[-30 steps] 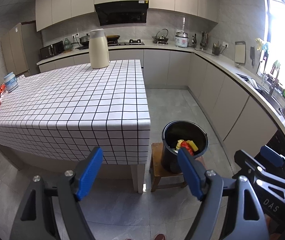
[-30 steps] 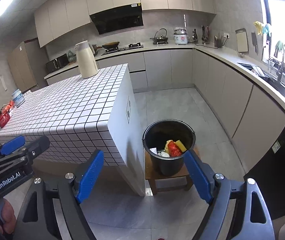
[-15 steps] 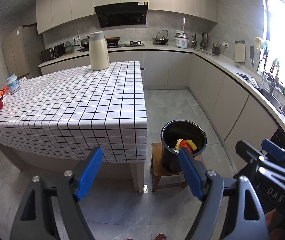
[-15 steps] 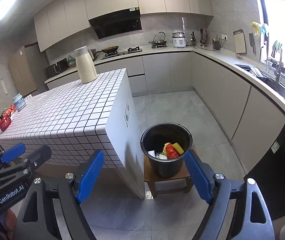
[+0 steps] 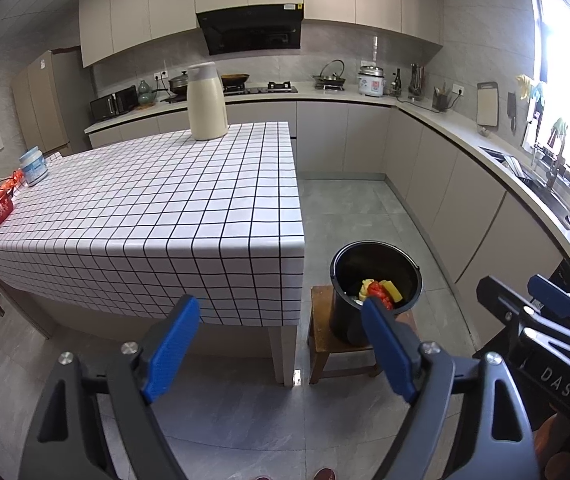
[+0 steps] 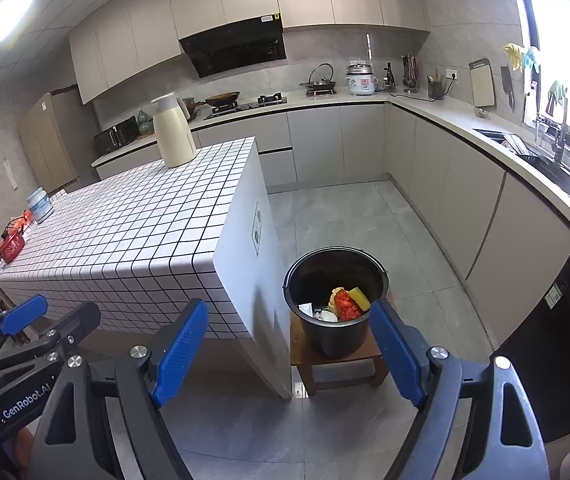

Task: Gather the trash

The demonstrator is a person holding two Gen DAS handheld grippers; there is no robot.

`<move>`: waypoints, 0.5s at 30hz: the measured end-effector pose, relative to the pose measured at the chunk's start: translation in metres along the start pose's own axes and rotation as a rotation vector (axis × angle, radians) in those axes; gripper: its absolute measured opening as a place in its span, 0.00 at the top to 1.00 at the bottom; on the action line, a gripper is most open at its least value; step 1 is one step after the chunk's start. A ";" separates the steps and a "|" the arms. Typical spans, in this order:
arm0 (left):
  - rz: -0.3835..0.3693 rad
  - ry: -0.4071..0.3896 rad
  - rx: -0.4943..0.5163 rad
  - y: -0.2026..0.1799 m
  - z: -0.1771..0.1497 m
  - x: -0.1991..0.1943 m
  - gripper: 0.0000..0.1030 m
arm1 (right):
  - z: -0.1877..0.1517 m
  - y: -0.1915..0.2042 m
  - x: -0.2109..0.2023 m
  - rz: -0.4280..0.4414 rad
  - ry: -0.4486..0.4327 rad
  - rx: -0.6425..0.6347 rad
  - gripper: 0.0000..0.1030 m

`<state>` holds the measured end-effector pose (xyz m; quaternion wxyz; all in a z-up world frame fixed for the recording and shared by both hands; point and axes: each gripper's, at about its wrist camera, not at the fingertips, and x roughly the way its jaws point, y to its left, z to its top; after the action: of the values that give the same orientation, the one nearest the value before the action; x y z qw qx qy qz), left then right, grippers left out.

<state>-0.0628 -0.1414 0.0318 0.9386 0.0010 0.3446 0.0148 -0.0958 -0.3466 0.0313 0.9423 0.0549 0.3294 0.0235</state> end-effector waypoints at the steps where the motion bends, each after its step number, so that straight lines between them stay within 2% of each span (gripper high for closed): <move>1: 0.001 0.000 0.002 0.000 0.000 0.000 0.17 | 0.001 0.000 0.001 0.000 0.002 -0.001 0.18; 15: 0.002 0.025 -0.008 0.009 0.002 0.008 0.17 | 0.003 0.005 0.008 0.011 0.008 -0.005 0.18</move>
<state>-0.0558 -0.1322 0.0287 0.9343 -0.0026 0.3561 0.0171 -0.0879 -0.3414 0.0294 0.9409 0.0540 0.3329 0.0297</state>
